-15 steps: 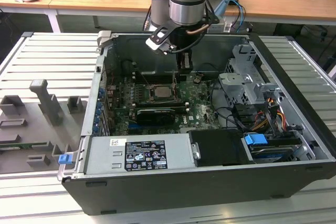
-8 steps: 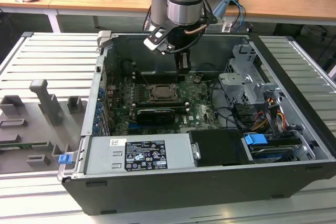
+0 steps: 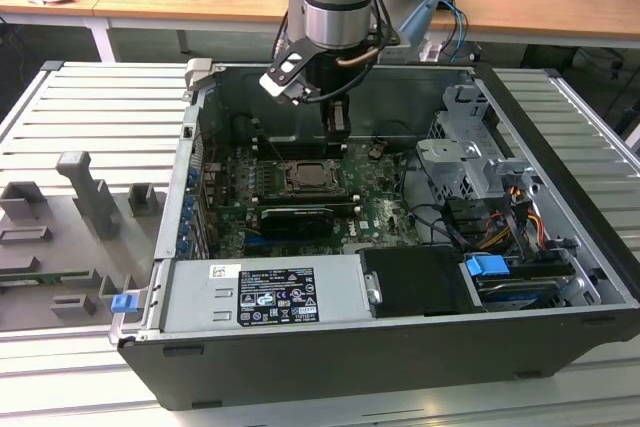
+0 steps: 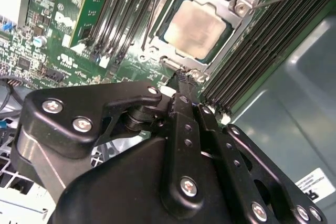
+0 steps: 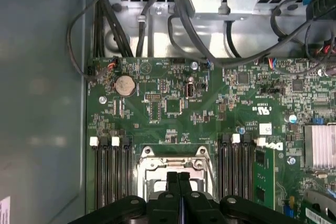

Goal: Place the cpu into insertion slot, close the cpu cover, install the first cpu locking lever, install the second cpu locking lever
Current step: 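Close the cpu cover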

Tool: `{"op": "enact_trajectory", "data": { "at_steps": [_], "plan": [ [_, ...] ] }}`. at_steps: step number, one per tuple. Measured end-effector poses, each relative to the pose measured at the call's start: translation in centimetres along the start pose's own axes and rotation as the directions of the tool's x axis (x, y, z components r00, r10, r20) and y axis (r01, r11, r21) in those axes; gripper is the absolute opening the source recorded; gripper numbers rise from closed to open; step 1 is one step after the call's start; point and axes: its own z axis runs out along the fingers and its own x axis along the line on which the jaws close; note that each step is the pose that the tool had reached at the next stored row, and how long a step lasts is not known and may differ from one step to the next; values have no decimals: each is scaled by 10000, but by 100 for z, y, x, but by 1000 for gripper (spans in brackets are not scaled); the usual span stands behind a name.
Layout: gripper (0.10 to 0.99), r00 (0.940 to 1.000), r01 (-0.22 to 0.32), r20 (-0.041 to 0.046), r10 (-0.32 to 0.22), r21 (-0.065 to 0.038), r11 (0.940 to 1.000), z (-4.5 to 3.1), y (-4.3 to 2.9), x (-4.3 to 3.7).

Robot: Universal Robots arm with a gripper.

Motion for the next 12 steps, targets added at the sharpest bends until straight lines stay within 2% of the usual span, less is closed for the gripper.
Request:
{"op": "enact_trajectory", "data": {
  "at_steps": [2, 7, 12],
  "plan": [
    [106, 10000, 0, -1, 0, 0, 10000, 6, -79, 0],
    [106, 10000, 0, 1, 0, 0, 10000, 5, -217, -2],
    [106, 10000, 0, -1, 0, 0, 10000, 0, -304, -2]
  ]
}}
